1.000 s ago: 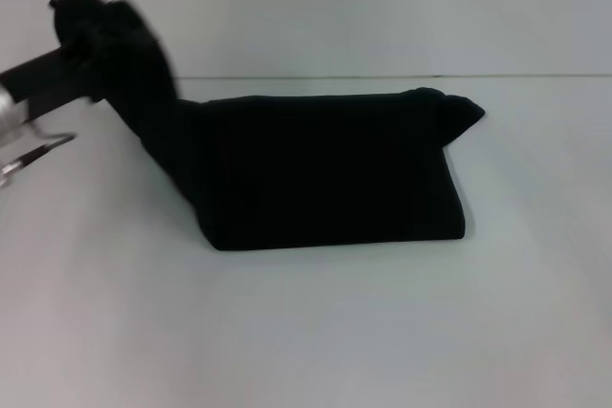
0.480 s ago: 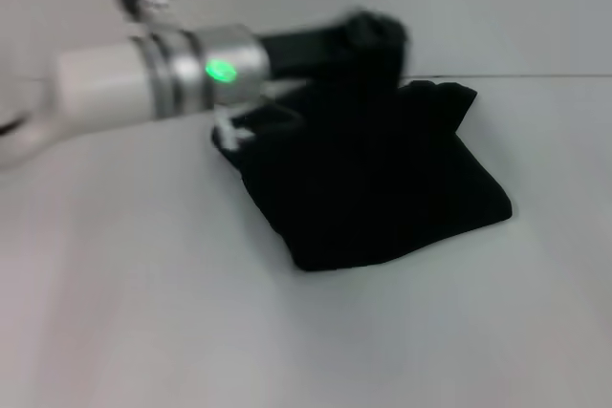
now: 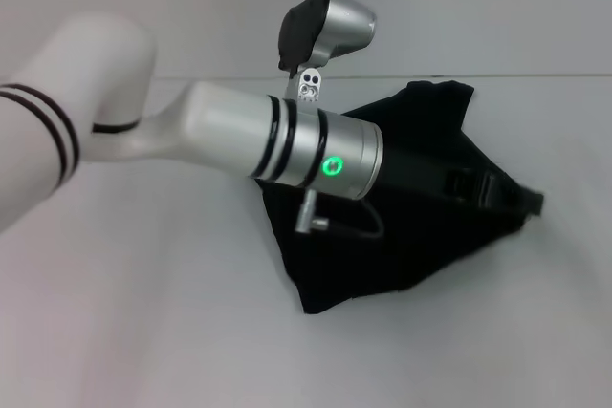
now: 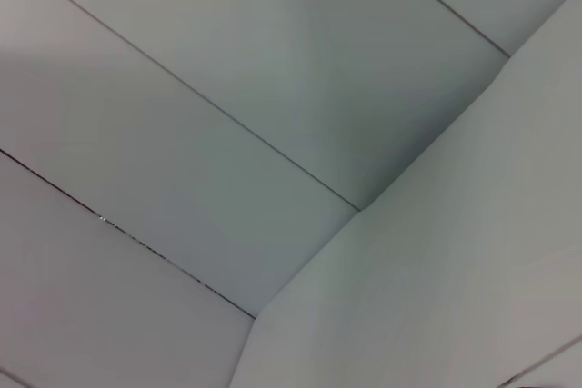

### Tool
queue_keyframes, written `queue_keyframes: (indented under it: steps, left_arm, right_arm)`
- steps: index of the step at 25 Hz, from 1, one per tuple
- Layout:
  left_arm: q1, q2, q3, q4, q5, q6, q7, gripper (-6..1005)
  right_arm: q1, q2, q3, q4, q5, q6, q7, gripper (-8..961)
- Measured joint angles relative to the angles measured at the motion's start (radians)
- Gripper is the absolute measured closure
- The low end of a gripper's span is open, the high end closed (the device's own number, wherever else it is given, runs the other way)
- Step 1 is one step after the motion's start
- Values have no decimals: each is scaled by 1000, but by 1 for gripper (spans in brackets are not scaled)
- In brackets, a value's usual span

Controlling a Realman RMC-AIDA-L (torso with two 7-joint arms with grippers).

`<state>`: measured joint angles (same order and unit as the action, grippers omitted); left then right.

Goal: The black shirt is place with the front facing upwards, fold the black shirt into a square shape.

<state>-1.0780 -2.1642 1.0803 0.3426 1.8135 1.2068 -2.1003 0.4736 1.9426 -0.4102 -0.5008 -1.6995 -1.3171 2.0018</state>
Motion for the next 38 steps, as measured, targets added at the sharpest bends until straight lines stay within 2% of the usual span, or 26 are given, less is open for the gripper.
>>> queue_keyframes:
  steps: [4, 6, 9, 11, 15, 17, 19, 22, 25, 28, 30, 32, 34, 38]
  left_arm:
    - [95, 30, 10, 149, -6, 195, -38, 766]
    - [160, 49, -35, 222, -17, 261, -77, 696]
    - [264, 88, -180, 273, -26, 309, -149, 579]
    - [317, 114, -269, 272, -27, 317, -194, 501]
    - [400, 158, -350, 271, -27, 321, -250, 365]
    - [419, 163, -382, 272, -28, 322, -250, 297]
    - [432, 164, -405, 276, -28, 323, -243, 217]
    - [441, 164, -411, 282, -29, 326, -230, 98]
    - [443, 162, -411, 282, -29, 326, -220, 97]
    - [442, 160, -412, 282, -29, 323, -215, 97]
    - [440, 158, -412, 282, -30, 320, -209, 97]
    - [440, 156, -413, 280, -30, 317, -204, 98]
    - [439, 153, -416, 278, -32, 315, -199, 98]
    - [438, 150, -423, 276, -37, 307, -190, 98]
  right_arm:
    - [12, -4, -26, 0, -1, 3, 6, 255]
    - [19, -12, -55, 1, -7, 3, 25, 255]
    - [39, -37, -122, -4, -64, -5, 97, 255]
    - [60, -61, -158, -15, -141, -20, 173, 255]
    - [137, -135, -223, -26, -371, -72, 390, 254]
    - [191, -170, -248, -27, -499, -103, 481, 254]
    - [237, -189, -255, -39, -602, -134, 539, 254]
    - [296, -182, -260, -89, -715, -165, 592, 254]
    - [353, -162, -271, -88, -791, -155, 621, 254]
    - [400, -127, -304, -57, -832, -85, 638, 254]
    - [425, -88, -335, -26, -846, -11, 647, 254]
    - [440, -63, -350, -7, -852, 44, 650, 254]
    - [454, -41, -371, 8, -865, 91, 657, 254]
    - [468, -10, -402, 23, -885, 174, 674, 254]
